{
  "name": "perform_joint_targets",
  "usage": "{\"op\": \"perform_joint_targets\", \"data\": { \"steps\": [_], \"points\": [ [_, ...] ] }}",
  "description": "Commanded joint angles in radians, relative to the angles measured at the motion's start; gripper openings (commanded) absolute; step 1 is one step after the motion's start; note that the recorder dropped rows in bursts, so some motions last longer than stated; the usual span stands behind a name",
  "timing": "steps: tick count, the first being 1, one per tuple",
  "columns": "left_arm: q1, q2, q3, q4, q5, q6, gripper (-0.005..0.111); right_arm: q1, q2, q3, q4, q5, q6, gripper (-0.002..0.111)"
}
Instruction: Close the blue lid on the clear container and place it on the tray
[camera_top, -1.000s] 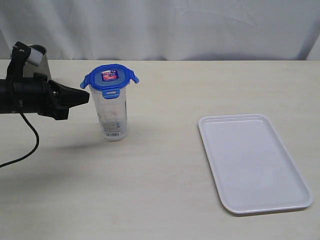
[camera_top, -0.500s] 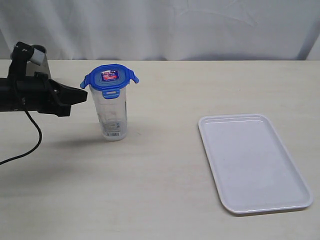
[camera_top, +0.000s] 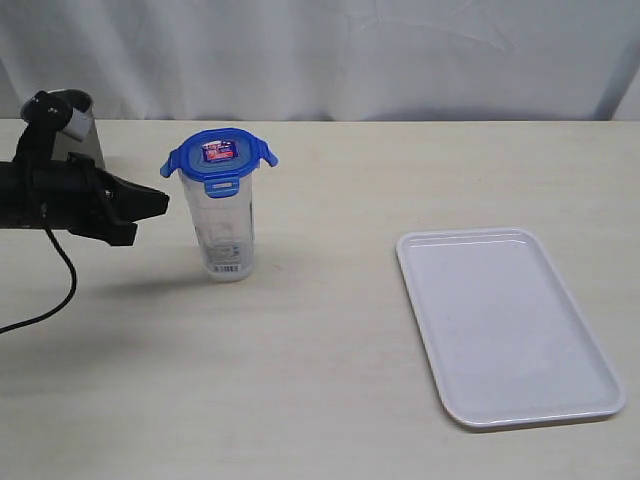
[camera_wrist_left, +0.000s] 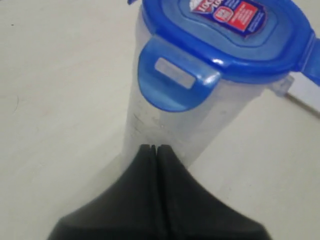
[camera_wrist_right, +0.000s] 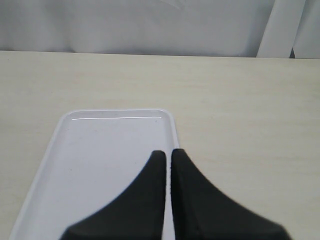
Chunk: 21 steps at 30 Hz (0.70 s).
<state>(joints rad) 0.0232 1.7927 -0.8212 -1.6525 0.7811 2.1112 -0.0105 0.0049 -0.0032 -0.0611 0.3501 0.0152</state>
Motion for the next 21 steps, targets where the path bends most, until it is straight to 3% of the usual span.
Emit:
{"op": "perform_joint_targets", "data": {
  "steps": [1,6,14,18,21],
  "points": [
    [0.029,-0.001,-0.008,0.096,0.132,0.033,0.0,0.001,-0.005,0.003,-0.018,-0.023,-0.005,0.004],
    [0.031,-0.021,-0.008,0.138,0.193,0.033,0.0,0.001,-0.005,0.003,-0.071,-0.126,-0.005,0.004],
    [0.031,-0.025,-0.008,0.119,0.191,0.033,0.0,0.001,-0.005,0.003,-0.035,-0.508,0.0,0.004],
    [0.031,-0.025,-0.008,0.105,0.187,0.033,0.0,0.003,-0.005,0.003,0.067,-0.694,0.221,0.004],
    [0.031,-0.025,-0.008,0.098,0.187,0.033,0.0,0.003,-0.005,0.003,-0.021,-0.724,0.321,0.004]
  ]
}}
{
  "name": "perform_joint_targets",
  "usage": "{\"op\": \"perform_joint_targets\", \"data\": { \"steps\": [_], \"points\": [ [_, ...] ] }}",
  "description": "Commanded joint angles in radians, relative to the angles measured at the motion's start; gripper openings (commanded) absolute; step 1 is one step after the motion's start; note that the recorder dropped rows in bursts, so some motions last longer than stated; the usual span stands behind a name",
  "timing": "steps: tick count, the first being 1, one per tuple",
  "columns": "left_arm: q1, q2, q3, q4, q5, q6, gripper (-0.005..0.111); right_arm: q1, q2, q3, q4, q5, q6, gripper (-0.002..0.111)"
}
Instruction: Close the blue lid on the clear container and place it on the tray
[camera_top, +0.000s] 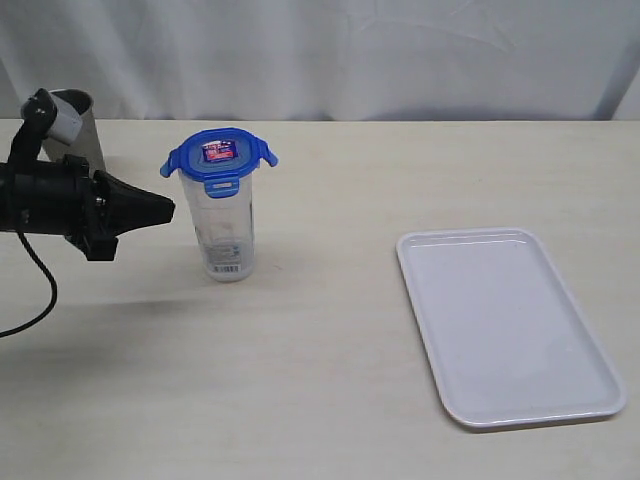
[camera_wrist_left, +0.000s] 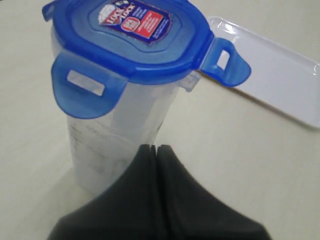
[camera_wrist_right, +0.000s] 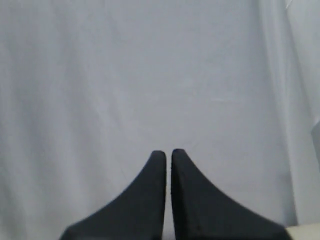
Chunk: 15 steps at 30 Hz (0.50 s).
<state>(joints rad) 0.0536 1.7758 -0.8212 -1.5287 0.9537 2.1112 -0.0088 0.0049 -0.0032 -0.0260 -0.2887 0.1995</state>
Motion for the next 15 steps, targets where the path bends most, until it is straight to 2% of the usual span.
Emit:
{"op": "perform_joint_targets", "data": {
  "steps": [1,3,7,10,15],
  "points": [
    [0.001,-0.009,-0.008,-0.032,0.014,0.033,0.0,0.001,-0.005,0.003,-0.094,-0.117,0.167,0.004],
    [0.001,-0.009,-0.008,-0.037,0.014,0.033,0.0,0.001,0.038,0.003,-0.105,-0.131,0.215,0.004],
    [0.001,-0.009,-0.008,-0.042,0.018,0.033,0.0,0.001,0.255,-0.124,-0.169,-0.034,0.269,0.004],
    [0.001,-0.009,-0.008,-0.053,0.031,0.033,0.0,0.001,0.461,-0.207,-0.39,-0.076,0.464,0.004],
    [-0.003,-0.009,-0.01,-0.057,0.036,0.033,0.0,0.001,0.911,-0.435,-0.947,-0.28,0.888,0.004]
  ]
}}
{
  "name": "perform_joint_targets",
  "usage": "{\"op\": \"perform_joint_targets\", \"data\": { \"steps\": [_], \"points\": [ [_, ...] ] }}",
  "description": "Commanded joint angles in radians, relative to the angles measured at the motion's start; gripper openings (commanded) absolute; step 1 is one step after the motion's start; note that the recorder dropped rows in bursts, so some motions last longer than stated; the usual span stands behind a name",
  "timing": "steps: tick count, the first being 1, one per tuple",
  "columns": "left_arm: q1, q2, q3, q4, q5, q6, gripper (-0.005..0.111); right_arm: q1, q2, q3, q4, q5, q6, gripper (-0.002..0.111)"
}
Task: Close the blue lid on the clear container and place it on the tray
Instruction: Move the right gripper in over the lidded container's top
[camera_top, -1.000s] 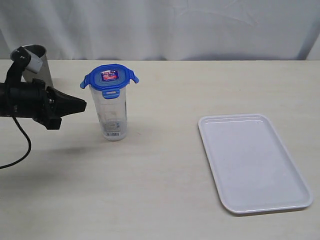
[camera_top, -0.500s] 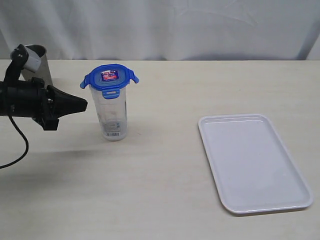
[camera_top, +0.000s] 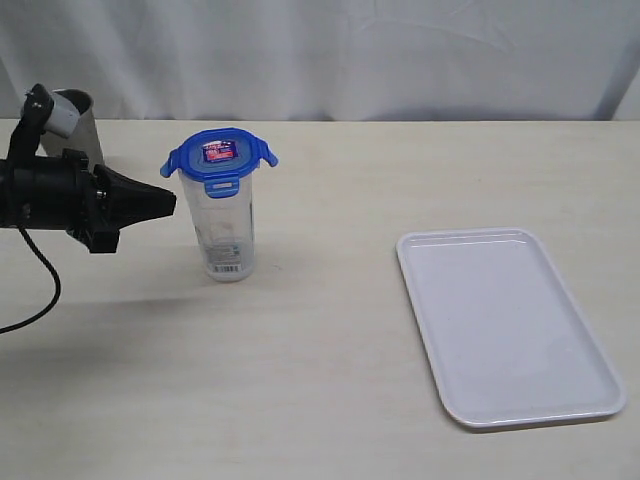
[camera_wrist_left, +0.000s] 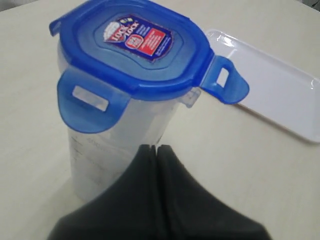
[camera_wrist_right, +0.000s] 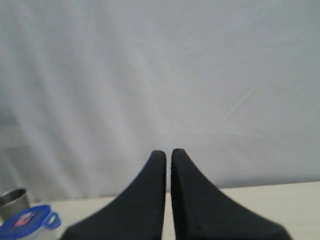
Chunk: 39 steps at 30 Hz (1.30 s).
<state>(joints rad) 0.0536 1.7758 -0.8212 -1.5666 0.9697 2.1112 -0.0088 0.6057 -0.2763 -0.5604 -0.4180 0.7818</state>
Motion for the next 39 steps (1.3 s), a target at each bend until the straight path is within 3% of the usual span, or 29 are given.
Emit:
{"op": "perform_joint_targets", "data": {
  "steps": [1,3,7,13,22,32,36,39],
  "points": [
    [-0.003,-0.009,-0.01,-0.019,0.022,0.033,0.0,0.001,0.382,-0.222,-0.495,-0.184,0.359,0.004],
    [-0.003,-0.009,-0.02,-0.019,0.016,0.033,0.0,0.001,0.551,-0.34,-0.617,-0.26,0.427,0.004],
    [-0.003,-0.009,-0.031,-0.025,0.016,0.033,0.0,0.004,0.79,-0.493,-0.655,-0.375,0.413,0.004],
    [-0.003,-0.009,-0.031,-0.037,-0.023,0.033,0.0,0.137,1.036,-0.684,-0.634,-0.253,0.249,0.004],
    [-0.003,-0.009,-0.031,-0.019,-0.023,0.033,0.0,0.245,1.297,-0.992,-0.827,-0.233,0.28,0.004],
    [-0.003,-0.009,-0.031,-0.019,-0.023,0.033,0.0,0.321,1.38,-1.071,-0.935,-0.227,0.331,0.004],
    [-0.003,-0.009,-0.031,-0.021,-0.025,0.033,0.0,0.375,1.381,-1.071,-0.943,-0.101,0.328,0.004],
    [-0.003,-0.009,-0.031,-0.023,-0.025,0.033,0.0,0.394,1.381,-1.071,-0.94,-0.114,0.339,0.004]
  ]
}}
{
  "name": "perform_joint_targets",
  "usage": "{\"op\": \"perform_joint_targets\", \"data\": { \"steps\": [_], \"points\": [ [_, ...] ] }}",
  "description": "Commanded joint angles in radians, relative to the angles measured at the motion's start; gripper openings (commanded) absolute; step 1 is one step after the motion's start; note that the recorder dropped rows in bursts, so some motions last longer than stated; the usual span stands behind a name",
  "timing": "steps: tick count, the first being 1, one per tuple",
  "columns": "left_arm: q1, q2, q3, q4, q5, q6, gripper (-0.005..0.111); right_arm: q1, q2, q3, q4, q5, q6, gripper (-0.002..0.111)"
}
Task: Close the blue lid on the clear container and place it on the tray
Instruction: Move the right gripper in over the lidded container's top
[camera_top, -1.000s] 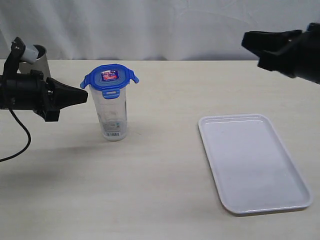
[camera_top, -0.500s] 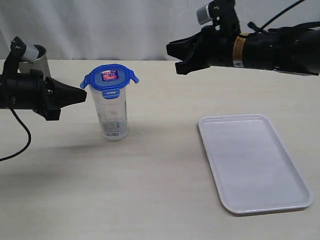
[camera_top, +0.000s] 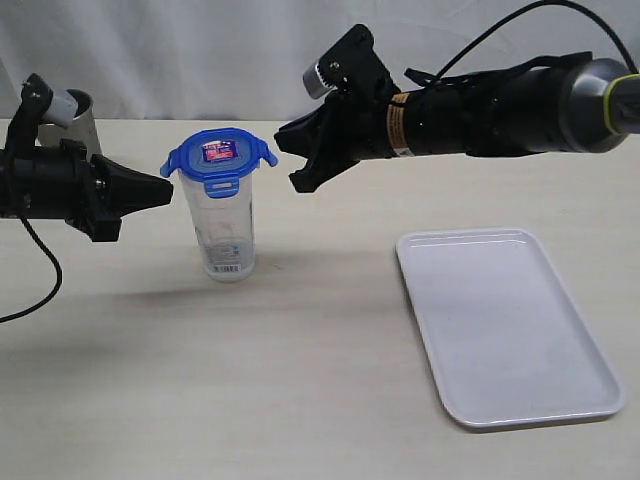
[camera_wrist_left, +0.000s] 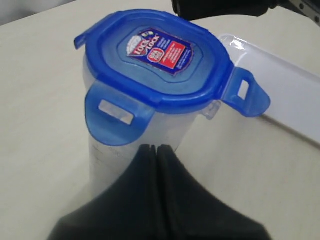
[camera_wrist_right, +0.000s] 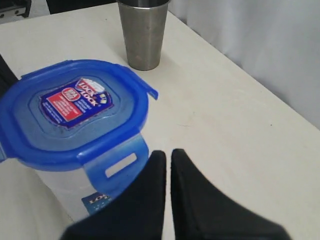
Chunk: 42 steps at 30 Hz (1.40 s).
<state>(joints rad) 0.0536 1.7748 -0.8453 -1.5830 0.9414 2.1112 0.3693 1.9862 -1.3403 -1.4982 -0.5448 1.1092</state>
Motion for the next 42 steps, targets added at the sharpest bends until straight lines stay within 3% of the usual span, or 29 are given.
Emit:
{"op": "perform_joint_targets", "data": {
  "steps": [1,14,42],
  "points": [
    [-0.003,-0.008,-0.007,-0.006,0.003,0.033,0.0,0.017,0.0,-0.008,-0.003,0.002,0.016,0.004],
    [-0.003,-0.008,-0.007,-0.059,-0.003,0.033,0.0,0.017,0.002,-0.008,-0.115,-0.032,0.16,0.004],
    [-0.003,-0.008,-0.007,-0.074,-0.059,0.033,0.0,0.017,-0.04,-0.008,-0.114,-0.005,0.159,0.004]
  ]
}}
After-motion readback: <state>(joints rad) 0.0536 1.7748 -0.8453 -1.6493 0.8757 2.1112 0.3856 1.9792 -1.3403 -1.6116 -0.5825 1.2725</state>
